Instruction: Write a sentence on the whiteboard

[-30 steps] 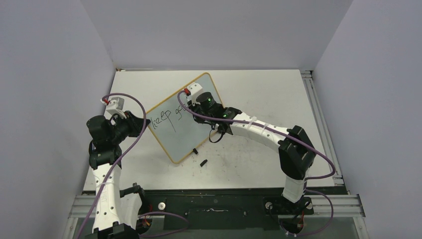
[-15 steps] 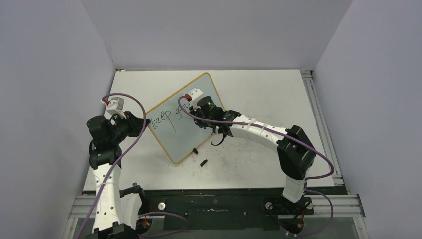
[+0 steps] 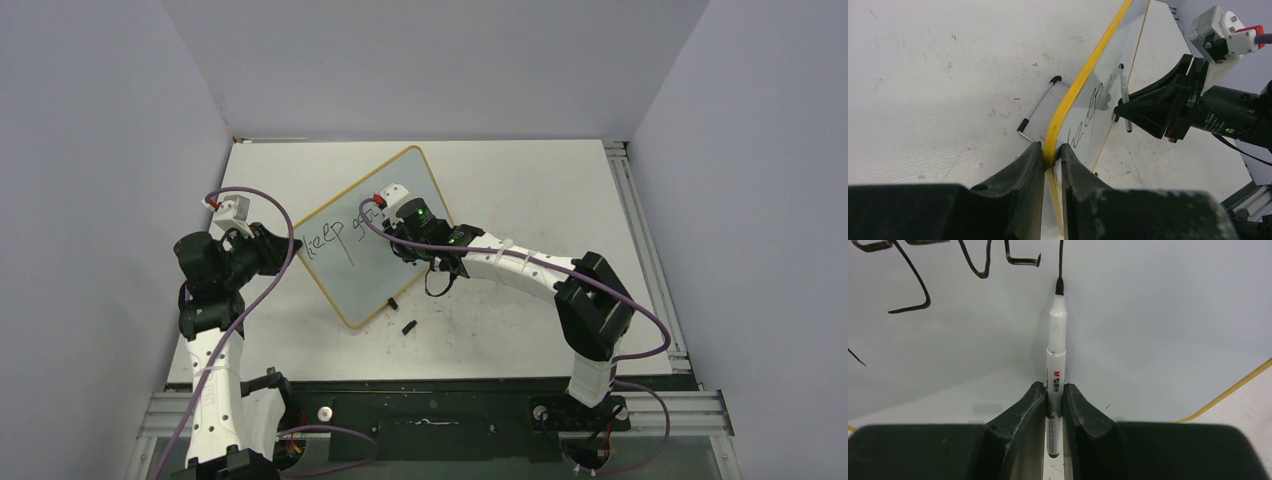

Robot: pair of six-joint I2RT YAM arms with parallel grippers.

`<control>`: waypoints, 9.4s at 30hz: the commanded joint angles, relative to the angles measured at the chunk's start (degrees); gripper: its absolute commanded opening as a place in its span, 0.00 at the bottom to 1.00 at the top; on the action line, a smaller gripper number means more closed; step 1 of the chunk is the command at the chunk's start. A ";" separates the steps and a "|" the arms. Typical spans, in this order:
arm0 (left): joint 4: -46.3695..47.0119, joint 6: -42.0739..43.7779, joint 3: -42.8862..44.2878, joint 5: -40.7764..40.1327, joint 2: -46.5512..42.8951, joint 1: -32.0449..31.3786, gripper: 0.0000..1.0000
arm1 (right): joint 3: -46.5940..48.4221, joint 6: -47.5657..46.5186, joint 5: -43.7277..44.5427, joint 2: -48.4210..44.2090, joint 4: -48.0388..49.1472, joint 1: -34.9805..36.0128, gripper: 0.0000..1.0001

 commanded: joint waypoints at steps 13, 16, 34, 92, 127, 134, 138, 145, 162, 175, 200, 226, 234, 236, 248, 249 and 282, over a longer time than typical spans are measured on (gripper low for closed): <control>0.83 0.78 1.74 -1.23 -0.18 0.43 0.00 | 1.84 0.41 1.07 -1.60 -0.14 -1.38 0.05; 0.90 0.78 1.74 -1.25 -0.12 0.49 0.00 | 1.77 0.25 0.72 -2.09 0.23 -1.37 0.05; 0.49 1.12 1.75 -1.62 0.05 0.43 0.00 | 2.99 -1.66 0.75 -5.13 1.41 -3.51 0.05; 0.74 1.05 1.71 -1.57 -0.12 0.43 0.00 | 8.52 -3.66 -3.16 1.92 -7.37 -3.17 0.05; 0.69 1.05 1.74 -1.55 -0.22 0.45 0.00 | 4.80 -3.33 -4.72 -0.13 -7.50 -2.88 0.05; 0.66 1.05 1.69 -1.57 -0.16 0.43 0.00 | 4.21 -4.30 -6.22 -1.35 -6.65 -2.47 0.05; 0.73 1.05 1.72 -1.57 -0.12 0.50 0.00 | 3.45 -4.50 -5.25 -2.71 -5.89 -2.50 0.05; 0.81 1.05 1.73 -1.54 -0.17 0.44 0.00 | 1.94 -3.98 -4.51 -6.35 -3.78 -3.71 0.05; 0.76 0.96 1.66 -1.57 -0.10 0.48 0.00 | 9.48 -4.76 -4.54 0.26 -7.07 -7.65 0.05; 0.80 0.96 1.65 -1.56 -0.09 0.47 0.00 | 11.91 -5.12 -5.27 2.54 -8.51 -8.45 0.05; 0.79 0.96 1.69 -1.42 -0.15 0.43 0.00 | 4.96 -3.80 -6.53 0.27 -8.67 -8.15 0.05; 0.94 0.96 1.63 -1.38 -0.12 0.48 0.00 | 16.60 -4.93 -4.87 3.33 -10.54 -8.34 0.05; 0.95 0.96 1.64 -1.40 -0.14 0.45 0.00 | 17.75 -5.03 -5.51 4.75 -11.88 -8.36 0.05; 0.97 0.96 1.65 -1.38 -0.10 0.45 0.00 | 17.67 -5.03 -5.68 4.96 -12.00 -8.34 0.05; 0.83 0.96 1.60 -1.40 -0.22 0.48 0.00 | 15.06 -4.83 -4.26 1.97 -10.02 -8.35 0.05; 0.83 0.96 1.64 -1.40 -0.21 0.48 0.00 | 14.46 -4.63 -3.89 1.11 -9.37 -8.29 0.05; 0.81 0.96 1.73 -1.25 -0.30 0.37 0.00 | 10.02 -4.93 -5.34 2.71 -12.26 -9.37 0.05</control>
